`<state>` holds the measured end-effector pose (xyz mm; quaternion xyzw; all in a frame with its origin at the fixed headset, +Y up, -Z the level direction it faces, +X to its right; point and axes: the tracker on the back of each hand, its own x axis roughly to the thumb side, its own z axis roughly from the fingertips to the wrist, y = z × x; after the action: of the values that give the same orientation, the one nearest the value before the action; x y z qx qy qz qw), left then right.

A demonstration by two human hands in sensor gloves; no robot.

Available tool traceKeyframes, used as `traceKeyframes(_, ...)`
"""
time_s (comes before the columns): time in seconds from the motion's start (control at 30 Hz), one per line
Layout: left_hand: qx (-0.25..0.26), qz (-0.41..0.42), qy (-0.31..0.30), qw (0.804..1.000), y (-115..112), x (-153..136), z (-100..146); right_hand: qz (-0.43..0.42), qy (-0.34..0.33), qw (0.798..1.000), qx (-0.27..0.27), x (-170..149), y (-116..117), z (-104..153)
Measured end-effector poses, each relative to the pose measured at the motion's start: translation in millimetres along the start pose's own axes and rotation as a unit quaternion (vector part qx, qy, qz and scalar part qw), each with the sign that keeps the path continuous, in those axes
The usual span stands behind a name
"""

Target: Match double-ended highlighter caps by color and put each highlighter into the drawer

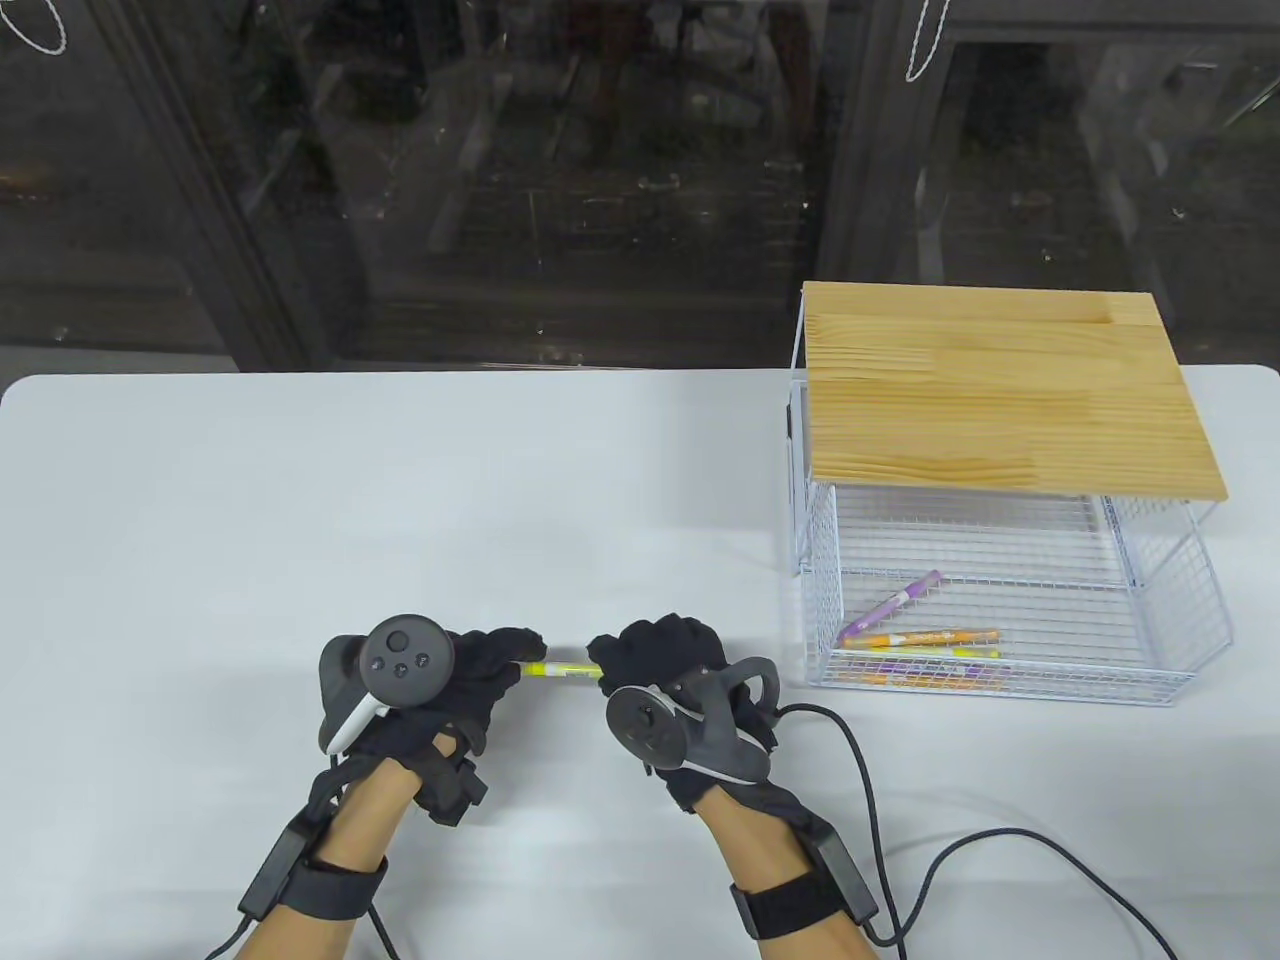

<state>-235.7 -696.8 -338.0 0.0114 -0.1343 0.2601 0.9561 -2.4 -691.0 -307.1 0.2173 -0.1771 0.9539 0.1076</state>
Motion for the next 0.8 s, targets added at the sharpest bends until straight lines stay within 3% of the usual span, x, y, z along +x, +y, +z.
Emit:
traceKeyframes(0.27,0.033,-0.048,-0.028,0.998,0.1,20.5,5.5,0.001,-0.004,1.000,0.030,8.2,10.4,-1.5)
traceKeyframes(0.43,0.015,-0.058,-0.045,0.997,-8.8,26.7,5.2,-0.011,-0.006,0.999,0.036,14.4,15.2,-2.3)
traceKeyframes(0.8,0.022,-0.055,-0.015,0.998,-1.2,11.2,3.9,-0.013,0.010,0.999,0.040,6.4,8.7,-3.7)
